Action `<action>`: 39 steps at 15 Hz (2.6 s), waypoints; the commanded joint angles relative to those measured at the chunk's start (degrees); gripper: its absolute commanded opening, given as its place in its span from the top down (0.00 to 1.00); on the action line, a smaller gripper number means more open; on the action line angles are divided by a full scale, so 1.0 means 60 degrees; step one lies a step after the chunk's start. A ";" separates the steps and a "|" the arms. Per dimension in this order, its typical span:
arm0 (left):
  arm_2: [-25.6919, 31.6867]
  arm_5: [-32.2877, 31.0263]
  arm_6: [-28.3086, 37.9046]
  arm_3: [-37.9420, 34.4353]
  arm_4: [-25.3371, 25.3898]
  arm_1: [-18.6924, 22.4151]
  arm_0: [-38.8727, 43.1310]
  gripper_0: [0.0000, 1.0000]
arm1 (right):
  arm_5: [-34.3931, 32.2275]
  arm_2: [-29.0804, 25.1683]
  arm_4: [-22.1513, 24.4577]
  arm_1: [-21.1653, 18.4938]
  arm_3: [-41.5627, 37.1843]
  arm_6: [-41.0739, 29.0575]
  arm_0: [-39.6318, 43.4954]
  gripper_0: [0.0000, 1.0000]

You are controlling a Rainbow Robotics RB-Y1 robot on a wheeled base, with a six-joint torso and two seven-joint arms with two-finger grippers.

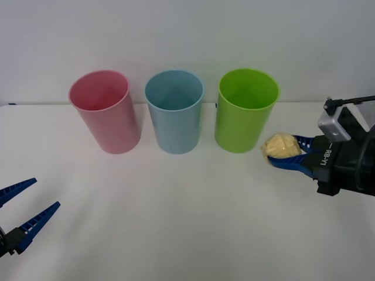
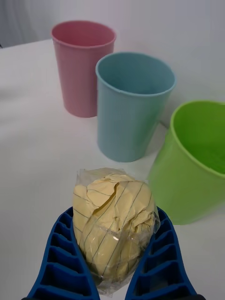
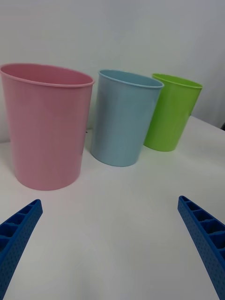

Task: Put cans in the blue bin and PET bottles in the pink bin and trash in the green bin.

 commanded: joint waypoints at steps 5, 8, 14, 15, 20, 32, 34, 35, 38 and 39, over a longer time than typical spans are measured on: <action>0.0000 0.0000 0.0000 0.0000 0.0000 0.0000 0.0000 0.00 | 0.1078 -0.0321 -0.0199 -0.0908 0.0016 -0.1262 -0.0616 1.00; 0.0000 0.0000 0.0000 0.0000 0.0000 0.0000 0.0000 0.00 | 0.1078 0.0074 0.0577 -0.1011 0.0104 -0.2243 -0.1495 1.00; 0.0000 0.0000 0.0000 0.0000 0.0000 0.0000 0.0000 0.00 | 0.1063 0.1920 0.2760 -0.0996 0.2242 -0.2947 -0.4176 1.00; 0.0000 0.0000 0.0000 0.0000 0.0000 0.0000 0.0000 0.00 | 0.1078 0.2184 0.2994 -0.0981 0.2667 -0.3005 -0.4571 1.00; 0.0000 0.0000 0.0000 0.0000 0.0000 0.0000 0.0000 0.00 | 0.1078 0.3502 0.4357 -0.0923 0.5289 -0.3371 -0.6651 1.00; 0.0000 0.0000 0.0000 0.0000 0.0000 0.0000 0.0000 0.00 | 0.0785 0.4103 0.6466 -0.0103 0.7179 -0.3327 -0.7457 1.00; 0.0000 0.0000 0.0000 0.0000 0.0000 0.0000 0.0000 0.00 | 0.0843 0.4132 0.6817 0.0103 0.7472 -0.3269 -0.7471 1.00; 0.0000 0.0000 0.0000 0.0000 0.0000 0.0000 0.0000 0.00 | 0.0873 0.4117 0.6935 0.0132 0.7516 -0.3298 -0.7471 1.00; 0.0000 0.0000 0.0000 0.0000 0.0000 0.0000 0.0000 0.00 | 0.0858 0.4132 0.7096 0.0132 0.7721 -0.3327 -0.7471 1.00; 0.0000 0.0000 0.0000 0.0000 0.0000 0.0000 0.0000 0.00 | 0.0946 0.4132 0.7154 0.0190 0.7823 -0.3313 -0.7471 1.00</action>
